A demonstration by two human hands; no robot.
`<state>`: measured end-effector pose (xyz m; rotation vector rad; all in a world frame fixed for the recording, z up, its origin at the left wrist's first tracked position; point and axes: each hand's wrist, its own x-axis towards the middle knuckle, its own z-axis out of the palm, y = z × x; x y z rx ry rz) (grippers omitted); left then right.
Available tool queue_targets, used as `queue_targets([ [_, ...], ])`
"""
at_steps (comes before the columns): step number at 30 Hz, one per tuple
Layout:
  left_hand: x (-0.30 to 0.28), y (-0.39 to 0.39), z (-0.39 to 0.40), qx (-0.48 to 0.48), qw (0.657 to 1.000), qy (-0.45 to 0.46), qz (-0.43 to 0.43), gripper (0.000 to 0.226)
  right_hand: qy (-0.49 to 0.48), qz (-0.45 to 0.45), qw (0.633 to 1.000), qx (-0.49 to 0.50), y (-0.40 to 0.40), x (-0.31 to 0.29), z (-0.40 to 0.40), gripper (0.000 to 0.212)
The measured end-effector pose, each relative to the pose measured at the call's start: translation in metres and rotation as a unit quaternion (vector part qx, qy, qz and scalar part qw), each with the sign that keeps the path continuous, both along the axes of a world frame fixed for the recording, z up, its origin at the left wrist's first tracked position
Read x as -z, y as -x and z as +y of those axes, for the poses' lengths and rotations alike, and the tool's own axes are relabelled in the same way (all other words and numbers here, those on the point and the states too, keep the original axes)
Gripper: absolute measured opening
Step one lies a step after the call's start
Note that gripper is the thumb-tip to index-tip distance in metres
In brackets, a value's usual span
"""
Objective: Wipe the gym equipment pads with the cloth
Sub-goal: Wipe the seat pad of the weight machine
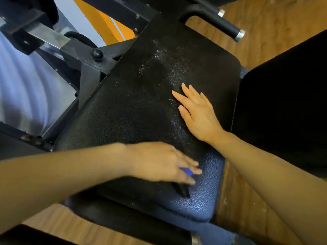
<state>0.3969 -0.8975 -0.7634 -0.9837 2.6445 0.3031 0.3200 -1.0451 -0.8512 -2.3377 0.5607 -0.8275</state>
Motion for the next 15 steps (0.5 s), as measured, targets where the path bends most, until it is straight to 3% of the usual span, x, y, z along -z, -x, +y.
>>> queue_targets([
  [5,-0.022,-0.041,-0.041,-0.085,0.977,0.185,-0.063,0.038,-0.110,-0.081,0.990,0.032,0.000,-0.003,-0.006,0.043],
  [8,0.004,0.000,-0.012,-0.068,0.990,0.121,-0.027,0.035,-0.191,-0.123,0.971,0.070,0.000,-0.004,-0.010,0.042],
  [10,0.015,0.024,0.007,-0.046,0.999,0.011,-0.016,0.032,-0.197,-0.109,0.971,0.077,0.000,-0.004,-0.011,0.041],
  [11,0.014,0.025,0.005,-0.012,1.000,0.001,-0.016,0.031,-0.191,-0.096,0.974,0.077,0.000,-0.004,-0.010,0.041],
  [13,0.003,0.000,-0.019,-0.008,0.999,0.031,-0.029,0.033,-0.177,-0.085,0.977,0.079,0.000,-0.003,-0.009,0.041],
  [15,-0.021,-0.042,-0.051,-0.061,0.984,0.149,-0.074,0.031,-0.170,-0.086,0.979,0.079,-0.001,-0.002,-0.009,0.041],
])
